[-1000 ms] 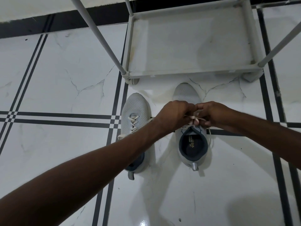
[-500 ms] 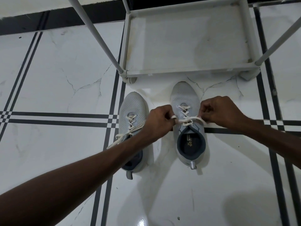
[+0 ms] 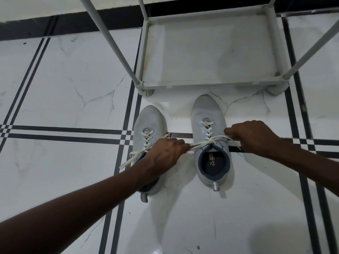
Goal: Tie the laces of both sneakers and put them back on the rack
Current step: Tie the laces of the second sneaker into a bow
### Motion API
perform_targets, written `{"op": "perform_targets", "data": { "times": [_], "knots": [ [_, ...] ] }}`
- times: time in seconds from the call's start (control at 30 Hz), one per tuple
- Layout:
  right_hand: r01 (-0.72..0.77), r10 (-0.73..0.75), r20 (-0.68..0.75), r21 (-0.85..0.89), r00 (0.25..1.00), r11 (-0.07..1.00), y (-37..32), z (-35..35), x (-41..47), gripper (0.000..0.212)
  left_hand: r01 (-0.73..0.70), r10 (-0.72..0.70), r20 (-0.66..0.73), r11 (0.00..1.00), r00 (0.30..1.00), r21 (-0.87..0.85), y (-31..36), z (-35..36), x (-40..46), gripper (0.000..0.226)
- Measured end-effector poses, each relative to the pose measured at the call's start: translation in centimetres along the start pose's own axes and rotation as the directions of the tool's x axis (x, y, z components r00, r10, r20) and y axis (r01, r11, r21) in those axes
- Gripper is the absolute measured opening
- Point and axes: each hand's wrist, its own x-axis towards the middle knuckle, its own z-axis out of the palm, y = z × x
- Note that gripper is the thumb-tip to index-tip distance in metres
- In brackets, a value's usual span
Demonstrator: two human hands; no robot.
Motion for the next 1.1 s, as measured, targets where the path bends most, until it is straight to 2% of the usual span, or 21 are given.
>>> {"op": "perform_targets", "data": {
  "times": [0.07, 0.17, 0.23, 0.33, 0.53, 0.67, 0.77, 0.83, 0.9, 1.0, 1.1],
  "knots": [
    [0.052, -0.053, -0.029, -0.036, 0.998, 0.998, 0.2, 0.1, -0.4, 0.035, 0.011, -0.008, 0.055, 0.998, 0.998, -0.054, -0.2, -0.2, -0.3, 0.045],
    [0.128, -0.135, -0.078, -0.087, 0.988, 0.988, 0.3, 0.8, -0.8, 0.025, 0.003, 0.005, 0.09, 0.996, 0.996, -0.088, -0.2, -0.2, -0.5, 0.04],
    [0.141, -0.153, -0.095, -0.124, 0.984, 0.982, 0.6, 1.1, -0.8, 0.027, -0.007, 0.013, 0.093, 0.997, 0.996, -0.071, 0.0, -0.2, -0.6, 0.036],
    [0.119, -0.131, -0.062, -0.169, 0.989, 0.979, 1.0, 1.4, -0.8, 0.017, -0.021, 0.027, 0.09, 0.997, 0.996, -0.071, 0.2, -0.3, -0.8, 0.033],
    [0.125, -0.137, -0.077, -0.137, 0.988, 0.983, 0.8, 1.1, -0.7, 0.018, -0.008, 0.023, 0.122, 0.992, 0.992, -0.122, 0.3, -0.8, -1.1, 0.033],
    [0.13, -0.136, -0.06, -0.087, 0.989, 0.988, 0.2, 1.2, -1.2, 0.017, 0.047, -0.033, 0.132, 0.994, 0.991, -0.103, -0.2, -0.8, -1.5, 0.037],
    [0.077, -0.08, -0.139, -0.028, 0.987, 0.997, -0.6, 1.2, -1.6, 0.019, 0.112, -0.11, 0.032, 0.992, 0.993, -0.06, 0.1, -1.0, -2.1, 0.026],
    [0.071, -0.066, -0.187, 0.02, 0.98, 0.997, -1.7, 0.8, -1.6, 0.031, 0.214, -0.22, -0.09, 0.975, 0.971, -0.068, 0.9, -1.2, -2.2, 0.034],
    [0.1, -0.081, -0.212, 0.079, 0.974, 0.992, -2.9, 0.2, -1.4, 0.044, 0.256, -0.274, -0.164, 0.959, 0.948, -0.123, 2.1, -1.5, -1.6, 0.041],
    [0.157, -0.139, -0.182, 0.089, 0.973, 0.984, -4.4, 0.2, -0.7, 0.03, 0.17, -0.177, -0.076, 0.981, 0.981, -0.091, 3.8, -1.0, 0.3, 0.05],
    [0.149, -0.126, -0.195, 0.11, 0.973, 0.983, -4.8, -0.1, -0.1, 0.011, 0.129, -0.127, 0.037, 0.991, 0.991, -0.044, 4.5, 0.1, 1.3, 0.038]
  ]
}}
